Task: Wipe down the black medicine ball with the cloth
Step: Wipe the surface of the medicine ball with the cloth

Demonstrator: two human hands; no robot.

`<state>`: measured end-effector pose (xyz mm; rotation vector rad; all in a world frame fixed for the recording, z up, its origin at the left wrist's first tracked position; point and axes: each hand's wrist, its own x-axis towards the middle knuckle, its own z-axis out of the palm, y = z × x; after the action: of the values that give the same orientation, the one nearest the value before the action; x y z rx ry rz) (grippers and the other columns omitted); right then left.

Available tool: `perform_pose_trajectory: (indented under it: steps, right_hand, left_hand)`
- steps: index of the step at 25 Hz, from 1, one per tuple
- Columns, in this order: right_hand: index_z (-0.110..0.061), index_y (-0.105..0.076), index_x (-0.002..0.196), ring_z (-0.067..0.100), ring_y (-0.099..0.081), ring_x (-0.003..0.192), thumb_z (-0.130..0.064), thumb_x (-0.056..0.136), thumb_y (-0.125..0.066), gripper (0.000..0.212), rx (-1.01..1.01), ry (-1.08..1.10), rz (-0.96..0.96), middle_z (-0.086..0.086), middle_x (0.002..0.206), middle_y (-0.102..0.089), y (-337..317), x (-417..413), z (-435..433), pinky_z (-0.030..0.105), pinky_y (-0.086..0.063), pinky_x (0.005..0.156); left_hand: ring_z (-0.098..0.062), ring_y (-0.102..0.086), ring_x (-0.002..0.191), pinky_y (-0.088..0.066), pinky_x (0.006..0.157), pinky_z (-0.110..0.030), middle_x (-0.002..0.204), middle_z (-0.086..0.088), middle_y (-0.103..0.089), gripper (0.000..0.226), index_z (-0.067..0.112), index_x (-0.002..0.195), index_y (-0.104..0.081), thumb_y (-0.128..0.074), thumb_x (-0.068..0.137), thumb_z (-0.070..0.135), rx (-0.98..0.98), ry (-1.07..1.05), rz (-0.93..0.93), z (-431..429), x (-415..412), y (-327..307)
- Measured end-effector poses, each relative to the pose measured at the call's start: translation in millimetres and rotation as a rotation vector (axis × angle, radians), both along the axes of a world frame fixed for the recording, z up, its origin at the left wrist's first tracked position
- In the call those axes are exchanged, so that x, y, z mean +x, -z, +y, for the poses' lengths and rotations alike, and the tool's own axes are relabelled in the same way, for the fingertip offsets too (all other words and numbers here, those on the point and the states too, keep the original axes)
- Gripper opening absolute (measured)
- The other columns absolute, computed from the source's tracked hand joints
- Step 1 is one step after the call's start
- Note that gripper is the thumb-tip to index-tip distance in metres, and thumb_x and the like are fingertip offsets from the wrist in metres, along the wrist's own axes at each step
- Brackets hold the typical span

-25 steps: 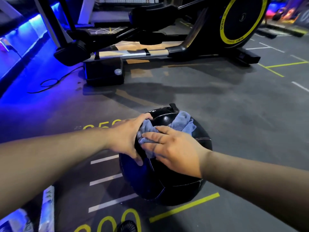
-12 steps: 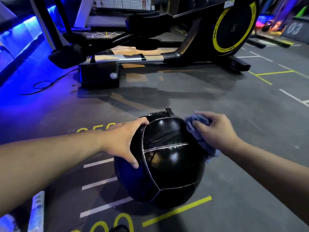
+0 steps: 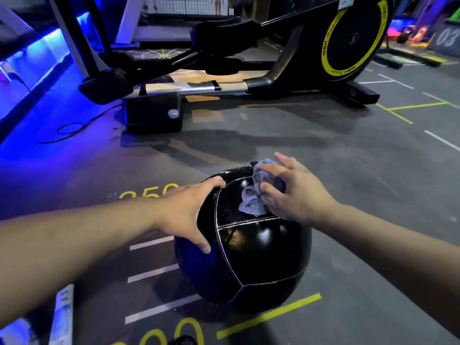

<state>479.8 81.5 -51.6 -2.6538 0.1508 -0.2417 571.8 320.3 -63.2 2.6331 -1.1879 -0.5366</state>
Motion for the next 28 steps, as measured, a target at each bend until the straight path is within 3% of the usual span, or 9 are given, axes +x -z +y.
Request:
perform_pose_trajectory:
  steps: [2,5,9,13,15,18,20,25,28]
  right_hand:
    - [-0.027,-0.055,0.133,0.029,-0.041,0.135,-0.058,0.079,-0.062,0.063,-0.23,-0.139,0.042,0.009,0.144,-0.045,-6.2,-1.7,10.6,0.038,-0.039,0.108]
    - [-0.02,-0.063,0.124,0.032,-0.053,0.121,-0.05,0.078,-0.067,0.055,-0.422,-0.354,-0.091,0.011,0.134,-0.054,-2.9,-7.9,41.4,0.037,-0.044,0.104]
    - [-0.018,-0.069,0.116,0.025,-0.057,0.117,-0.033,0.077,-0.074,0.042,-0.269,-0.501,-0.209,0.007,0.128,-0.061,6.1,-3.7,49.7,0.03,-0.044,0.103]
    - [-0.02,-0.074,0.098,0.017,-0.066,0.103,-0.029,0.078,-0.075,0.022,0.019,-0.044,-0.179,0.0,0.11,-0.07,12.6,9.0,-3.4,0.022,-0.046,0.089]
    - [-0.022,-0.075,0.091,0.019,-0.067,0.1,-0.033,0.078,-0.073,0.018,0.147,0.285,0.01,-0.001,0.098,-0.074,22.8,4.7,-39.7,0.026,-0.048,0.085]
    - [-0.028,-0.074,0.084,0.015,-0.07,0.097,-0.033,0.076,-0.076,0.01,0.507,0.444,0.049,-0.009,0.089,-0.075,32.9,-2.2,-53.6,0.027,-0.052,0.087]
    - [-0.031,-0.074,0.093,0.006,-0.066,0.102,-0.033,0.074,-0.079,0.02,0.343,0.348,-0.059,-0.014,0.101,-0.071,28.4,-5.1,-37.3,0.023,-0.048,0.092]
    - [-0.018,-0.074,0.104,0.017,-0.062,0.107,-0.029,0.069,-0.081,0.037,-0.083,-0.484,-0.285,0.001,0.117,-0.067,10.2,0.0,53.3,0.026,-0.046,0.097]
    - [-0.021,-0.071,0.112,0.025,-0.061,0.111,-0.033,0.072,-0.079,0.043,-0.153,-0.478,-0.24,0.003,0.123,-0.065,10.1,12.4,59.1,0.03,-0.046,0.1]
  left_hand:
    - [-0.014,-0.047,0.127,-0.042,0.098,-0.032,0.141,0.017,-0.044,0.13,0.046,0.137,-0.013,-0.089,0.033,0.062,-0.004,0.008,-0.012,-3.8,0.1,1.1]
    - [-0.015,-0.044,0.131,-0.039,0.097,-0.025,0.146,0.013,-0.041,0.141,0.04,0.144,-0.007,-0.089,0.033,0.063,0.017,0.012,-0.031,-1.4,1.5,2.9]
    - [-0.011,-0.047,0.123,-0.035,0.086,-0.018,0.142,0.014,-0.043,0.142,0.036,0.147,-0.003,-0.091,0.037,0.059,0.022,0.024,-0.034,7.1,0.3,1.1]
    - [-0.015,-0.045,0.128,-0.04,0.101,-0.034,0.144,0.018,-0.039,0.127,0.047,0.136,-0.013,-0.089,0.035,0.061,0.02,0.021,-0.03,6.2,-0.1,-1.1]
    - [-0.014,-0.043,0.13,-0.038,0.101,-0.034,0.148,0.02,-0.035,0.127,0.047,0.136,-0.014,-0.089,0.036,0.061,0.019,0.025,-0.028,6.7,-1.3,0.3]
    - [-0.014,-0.043,0.13,-0.036,0.098,-0.032,0.15,0.021,-0.033,0.128,0.046,0.137,-0.013,-0.088,0.035,0.063,0.022,0.026,-0.049,7.3,-2.5,2.4]
    - [-0.015,-0.046,0.128,-0.04,0.099,-0.033,0.147,0.02,-0.036,0.129,0.046,0.136,-0.013,-0.088,0.033,0.065,0.028,0.023,-0.047,7.7,0.1,3.0]
    - [-0.014,-0.054,0.115,-0.043,0.081,-0.022,0.121,0.018,-0.05,0.127,0.042,0.135,-0.017,-0.087,0.033,0.067,0.026,0.02,-0.108,11.7,-0.3,5.0]
    - [-0.012,-0.052,0.117,-0.045,0.081,-0.02,0.129,0.018,-0.051,0.131,0.042,0.141,-0.009,-0.088,0.039,0.063,0.05,0.012,-0.105,14.8,0.3,2.3]
